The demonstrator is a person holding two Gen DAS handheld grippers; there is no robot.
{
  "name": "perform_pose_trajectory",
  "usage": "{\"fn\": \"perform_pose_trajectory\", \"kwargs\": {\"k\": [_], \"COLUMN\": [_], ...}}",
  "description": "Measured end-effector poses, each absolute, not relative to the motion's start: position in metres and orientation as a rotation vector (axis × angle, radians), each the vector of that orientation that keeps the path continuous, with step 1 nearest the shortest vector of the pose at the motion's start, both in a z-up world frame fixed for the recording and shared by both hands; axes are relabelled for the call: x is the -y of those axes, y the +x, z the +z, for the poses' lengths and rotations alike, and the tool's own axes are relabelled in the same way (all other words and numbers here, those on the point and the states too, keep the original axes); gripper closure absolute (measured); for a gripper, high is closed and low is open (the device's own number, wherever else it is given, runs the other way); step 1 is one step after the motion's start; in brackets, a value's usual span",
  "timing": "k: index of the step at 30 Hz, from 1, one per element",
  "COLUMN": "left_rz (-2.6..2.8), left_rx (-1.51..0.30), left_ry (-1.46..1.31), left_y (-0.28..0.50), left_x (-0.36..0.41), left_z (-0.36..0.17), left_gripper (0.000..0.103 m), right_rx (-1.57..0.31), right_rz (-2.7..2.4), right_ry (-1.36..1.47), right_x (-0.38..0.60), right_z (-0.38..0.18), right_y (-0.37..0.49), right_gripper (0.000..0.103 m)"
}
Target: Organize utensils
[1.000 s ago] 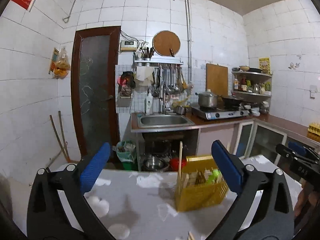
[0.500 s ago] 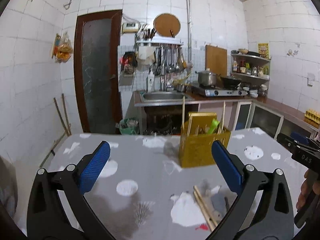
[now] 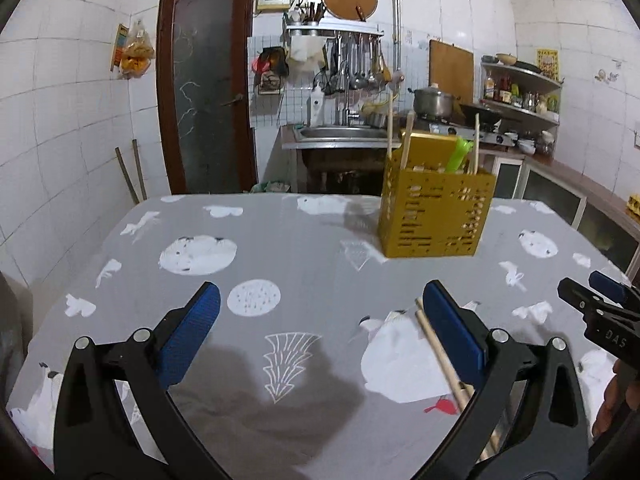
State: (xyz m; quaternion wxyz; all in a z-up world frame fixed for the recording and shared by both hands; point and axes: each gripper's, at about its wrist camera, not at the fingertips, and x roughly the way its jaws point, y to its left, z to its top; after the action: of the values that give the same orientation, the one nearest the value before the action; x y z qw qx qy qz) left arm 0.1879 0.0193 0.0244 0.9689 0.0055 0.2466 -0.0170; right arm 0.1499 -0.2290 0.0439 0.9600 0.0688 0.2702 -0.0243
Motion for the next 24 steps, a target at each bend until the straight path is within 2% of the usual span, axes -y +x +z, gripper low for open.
{"fn": "perform_pose_trajectory", "kwargs": {"k": [11, 13, 20, 22, 24], "left_rz": [-0.013, -0.008, -0.010, -0.009, -0.002], "left_rx": [-0.541, -0.549, -0.582, -0.597, -0.608], "left_ry": [0.002, 0.002, -0.033, -0.038, -0.041], "left_y": [0.203, 0.204, 0.210, 0.214, 0.215], "left_x": [-0.026, -0.026, -0.031, -0.031, -0.031], "left_z": [0.017, 0.014, 0.008, 0.004, 0.002], "left_gripper": [0.005, 0.005, 0.005, 0.005, 0.005], "right_rx": [-0.713, -0.750, -0.829, -0.849, -0.879], "right_rz": [-0.017, -0.022, 0.000, 0.010, 0.018], "right_ry": [0.064, 0.056, 0.105, 0.105, 0.112], "right_x": [0.196, 0.193, 0.193, 0.189, 0.185], "right_z": [0.013, 0.006, -0.005, -0.007, -0.011], "right_y": [0.178, 0.182, 0.189, 0.192, 0.195], "right_gripper": [0.026, 0.038, 0.042, 0.053, 0.060]}}
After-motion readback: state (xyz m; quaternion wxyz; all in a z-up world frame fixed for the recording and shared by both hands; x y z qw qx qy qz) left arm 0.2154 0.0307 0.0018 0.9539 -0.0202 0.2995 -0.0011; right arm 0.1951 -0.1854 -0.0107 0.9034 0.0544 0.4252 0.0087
